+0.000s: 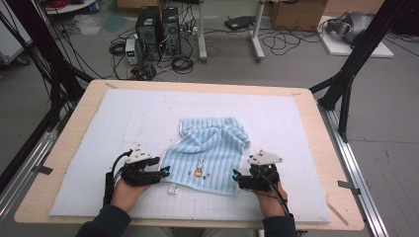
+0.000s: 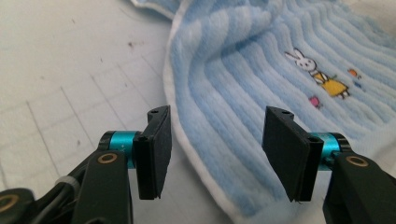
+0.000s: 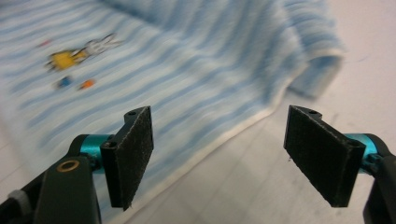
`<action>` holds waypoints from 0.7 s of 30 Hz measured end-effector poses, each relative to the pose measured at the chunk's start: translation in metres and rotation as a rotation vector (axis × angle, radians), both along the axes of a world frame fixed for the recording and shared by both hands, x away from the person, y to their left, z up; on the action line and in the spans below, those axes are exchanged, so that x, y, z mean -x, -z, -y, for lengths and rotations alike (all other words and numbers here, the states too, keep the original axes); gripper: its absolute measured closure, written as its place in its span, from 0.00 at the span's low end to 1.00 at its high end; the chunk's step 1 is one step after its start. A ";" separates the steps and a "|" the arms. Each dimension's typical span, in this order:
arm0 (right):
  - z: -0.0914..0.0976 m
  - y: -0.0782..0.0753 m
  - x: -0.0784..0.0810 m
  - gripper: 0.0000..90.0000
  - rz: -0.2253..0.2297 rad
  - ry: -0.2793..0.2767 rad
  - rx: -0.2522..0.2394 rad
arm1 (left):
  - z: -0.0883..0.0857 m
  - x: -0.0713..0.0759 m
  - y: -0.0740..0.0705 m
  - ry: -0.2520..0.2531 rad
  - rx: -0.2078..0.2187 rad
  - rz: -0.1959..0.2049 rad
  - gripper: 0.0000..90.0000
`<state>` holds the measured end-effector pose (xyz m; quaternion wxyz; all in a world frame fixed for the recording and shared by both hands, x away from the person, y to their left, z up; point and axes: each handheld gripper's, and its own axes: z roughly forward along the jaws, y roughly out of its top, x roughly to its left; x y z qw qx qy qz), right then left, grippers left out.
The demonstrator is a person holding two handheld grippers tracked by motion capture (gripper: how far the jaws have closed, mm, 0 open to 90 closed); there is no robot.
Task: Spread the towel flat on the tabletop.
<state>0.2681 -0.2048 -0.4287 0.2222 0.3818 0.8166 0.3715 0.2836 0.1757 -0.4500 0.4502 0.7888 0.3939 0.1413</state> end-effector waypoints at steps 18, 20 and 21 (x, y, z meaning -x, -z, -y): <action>-0.009 0.020 0.038 0.73 -0.095 -0.060 -0.037 | 0.006 0.026 0.002 0.095 -0.066 0.010 0.94; -0.009 0.020 0.038 0.80 -0.107 -0.072 -0.052 | 0.005 0.030 0.002 0.108 -0.060 0.003 0.95; -0.008 0.020 0.038 0.83 -0.119 -0.074 -0.068 | 0.005 0.033 0.002 0.115 -0.054 0.000 0.95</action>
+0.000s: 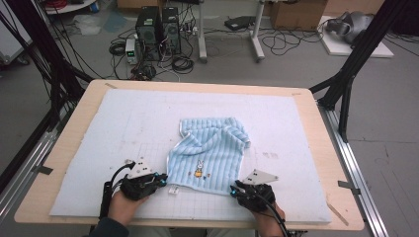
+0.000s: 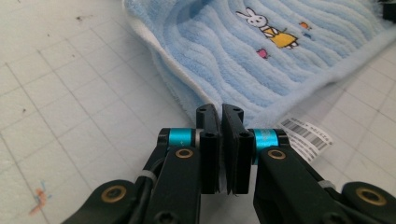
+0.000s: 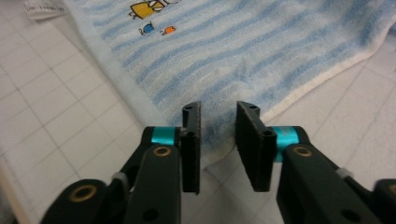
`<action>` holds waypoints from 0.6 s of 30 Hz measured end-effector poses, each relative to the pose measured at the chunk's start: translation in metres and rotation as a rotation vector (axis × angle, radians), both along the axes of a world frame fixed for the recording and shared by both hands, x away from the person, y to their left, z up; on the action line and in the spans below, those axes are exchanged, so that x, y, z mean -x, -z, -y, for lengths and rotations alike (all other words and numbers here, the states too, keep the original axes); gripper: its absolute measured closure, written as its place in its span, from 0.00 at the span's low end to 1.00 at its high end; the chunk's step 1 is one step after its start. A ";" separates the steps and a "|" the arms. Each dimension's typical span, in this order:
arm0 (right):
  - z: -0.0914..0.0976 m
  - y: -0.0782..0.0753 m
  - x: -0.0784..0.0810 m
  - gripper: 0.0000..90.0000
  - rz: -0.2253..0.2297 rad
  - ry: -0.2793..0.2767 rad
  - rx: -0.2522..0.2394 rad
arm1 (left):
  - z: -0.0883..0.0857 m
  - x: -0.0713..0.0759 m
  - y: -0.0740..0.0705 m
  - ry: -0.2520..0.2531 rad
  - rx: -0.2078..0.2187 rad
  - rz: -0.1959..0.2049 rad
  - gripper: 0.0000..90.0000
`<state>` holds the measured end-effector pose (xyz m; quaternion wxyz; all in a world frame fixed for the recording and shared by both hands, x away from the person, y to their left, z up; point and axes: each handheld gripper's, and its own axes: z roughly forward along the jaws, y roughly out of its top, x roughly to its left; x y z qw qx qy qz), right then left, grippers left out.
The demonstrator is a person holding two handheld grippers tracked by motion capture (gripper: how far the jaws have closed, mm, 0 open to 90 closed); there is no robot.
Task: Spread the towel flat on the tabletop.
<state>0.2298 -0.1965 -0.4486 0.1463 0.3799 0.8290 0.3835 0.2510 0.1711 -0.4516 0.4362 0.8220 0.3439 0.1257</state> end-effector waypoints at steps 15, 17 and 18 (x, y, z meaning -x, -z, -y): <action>0.017 -0.009 0.029 0.96 0.021 -0.044 0.023 | -0.003 0.048 0.003 0.097 0.055 -0.002 0.95; 0.020 -0.012 0.036 0.96 0.035 -0.051 0.023 | -0.003 0.054 0.003 0.113 0.070 -0.012 0.95; 0.022 -0.014 0.041 0.96 0.036 -0.051 0.022 | -0.003 0.057 0.003 0.128 0.073 -0.015 0.95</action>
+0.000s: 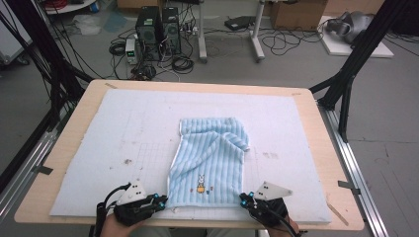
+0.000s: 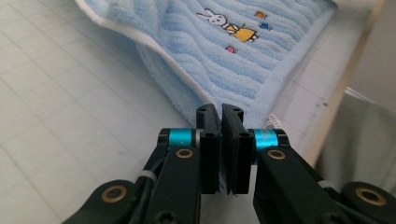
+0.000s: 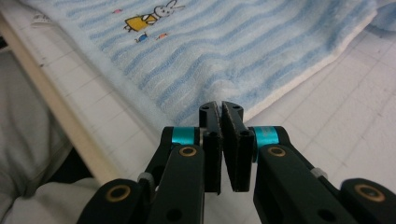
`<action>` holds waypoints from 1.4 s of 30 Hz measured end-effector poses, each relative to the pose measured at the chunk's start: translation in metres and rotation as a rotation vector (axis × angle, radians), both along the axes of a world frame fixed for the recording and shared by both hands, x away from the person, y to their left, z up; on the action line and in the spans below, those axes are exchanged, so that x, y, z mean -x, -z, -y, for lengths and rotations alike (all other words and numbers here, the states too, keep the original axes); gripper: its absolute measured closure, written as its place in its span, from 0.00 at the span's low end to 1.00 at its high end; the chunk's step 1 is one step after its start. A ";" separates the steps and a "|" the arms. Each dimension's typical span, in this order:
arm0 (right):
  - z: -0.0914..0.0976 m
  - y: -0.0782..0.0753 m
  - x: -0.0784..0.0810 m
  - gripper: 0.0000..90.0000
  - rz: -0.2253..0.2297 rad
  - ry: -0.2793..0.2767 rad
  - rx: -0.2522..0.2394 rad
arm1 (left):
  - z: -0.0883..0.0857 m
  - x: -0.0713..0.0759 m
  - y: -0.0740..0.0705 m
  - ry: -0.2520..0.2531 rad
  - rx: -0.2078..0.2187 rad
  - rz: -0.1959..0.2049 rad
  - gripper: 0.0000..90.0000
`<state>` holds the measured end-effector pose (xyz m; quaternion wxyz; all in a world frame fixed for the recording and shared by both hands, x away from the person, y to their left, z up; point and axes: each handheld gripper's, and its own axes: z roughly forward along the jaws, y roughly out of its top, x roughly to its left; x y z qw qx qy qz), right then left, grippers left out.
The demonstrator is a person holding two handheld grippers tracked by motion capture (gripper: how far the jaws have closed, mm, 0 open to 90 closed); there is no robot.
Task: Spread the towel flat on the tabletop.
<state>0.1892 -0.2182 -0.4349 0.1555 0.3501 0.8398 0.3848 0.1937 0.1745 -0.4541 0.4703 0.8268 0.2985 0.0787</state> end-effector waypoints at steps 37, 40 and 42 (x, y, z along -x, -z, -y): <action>0.001 0.013 -0.033 0.66 -0.017 0.210 0.001 | 0.043 -0.075 -0.003 -0.173 -0.096 0.013 0.72; 0.000 0.013 -0.031 0.83 -0.033 0.183 -0.019 | 0.042 -0.072 -0.003 -0.145 -0.099 0.021 0.91; 0.000 0.013 -0.029 0.90 -0.040 0.165 -0.029 | 0.040 -0.068 -0.003 -0.137 -0.097 0.018 0.93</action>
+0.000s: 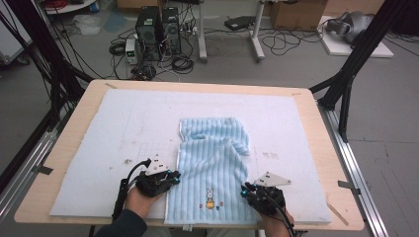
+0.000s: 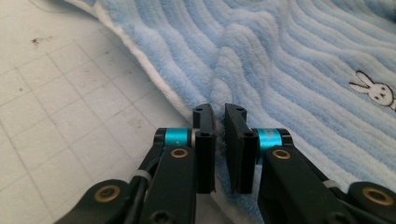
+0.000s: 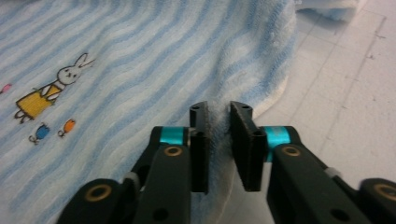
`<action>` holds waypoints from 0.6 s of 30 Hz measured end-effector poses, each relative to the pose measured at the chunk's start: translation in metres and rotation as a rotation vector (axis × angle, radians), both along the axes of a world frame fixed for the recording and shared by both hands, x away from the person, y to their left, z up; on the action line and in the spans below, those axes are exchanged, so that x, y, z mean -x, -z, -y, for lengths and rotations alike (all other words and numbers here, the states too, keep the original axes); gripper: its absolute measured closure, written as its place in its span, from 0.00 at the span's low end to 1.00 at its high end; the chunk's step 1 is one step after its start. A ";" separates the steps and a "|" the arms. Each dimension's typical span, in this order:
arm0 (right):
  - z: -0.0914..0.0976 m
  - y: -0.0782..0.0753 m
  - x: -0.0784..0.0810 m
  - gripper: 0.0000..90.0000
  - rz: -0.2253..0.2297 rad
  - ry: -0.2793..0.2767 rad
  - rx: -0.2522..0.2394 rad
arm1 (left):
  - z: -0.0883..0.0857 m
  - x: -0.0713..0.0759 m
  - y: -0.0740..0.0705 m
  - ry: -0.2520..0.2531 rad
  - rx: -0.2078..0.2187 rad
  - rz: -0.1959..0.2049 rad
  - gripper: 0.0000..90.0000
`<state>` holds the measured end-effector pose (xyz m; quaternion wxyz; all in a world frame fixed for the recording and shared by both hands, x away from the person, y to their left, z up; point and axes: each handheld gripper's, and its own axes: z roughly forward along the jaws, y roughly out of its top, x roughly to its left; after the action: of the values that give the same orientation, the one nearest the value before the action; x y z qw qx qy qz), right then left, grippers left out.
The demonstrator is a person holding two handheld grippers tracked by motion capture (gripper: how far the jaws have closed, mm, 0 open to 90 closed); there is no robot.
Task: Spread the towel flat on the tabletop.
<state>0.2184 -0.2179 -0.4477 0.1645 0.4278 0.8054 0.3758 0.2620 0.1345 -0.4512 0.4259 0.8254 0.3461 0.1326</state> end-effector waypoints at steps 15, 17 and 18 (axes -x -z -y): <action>0.001 -0.008 0.044 0.91 0.016 -0.078 0.028 | -0.023 0.043 0.001 0.088 0.051 -0.040 0.92; 0.001 -0.010 0.052 0.92 0.020 -0.088 0.029 | -0.024 0.048 0.001 0.100 0.054 -0.039 0.92; 0.001 -0.012 0.057 0.91 0.022 -0.094 0.027 | -0.025 0.050 0.001 0.104 0.058 -0.044 0.91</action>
<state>0.1618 -0.2193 -0.4360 0.1610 0.3829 0.8279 0.3768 0.2120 0.1595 -0.4518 0.4483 0.8323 0.3156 0.0819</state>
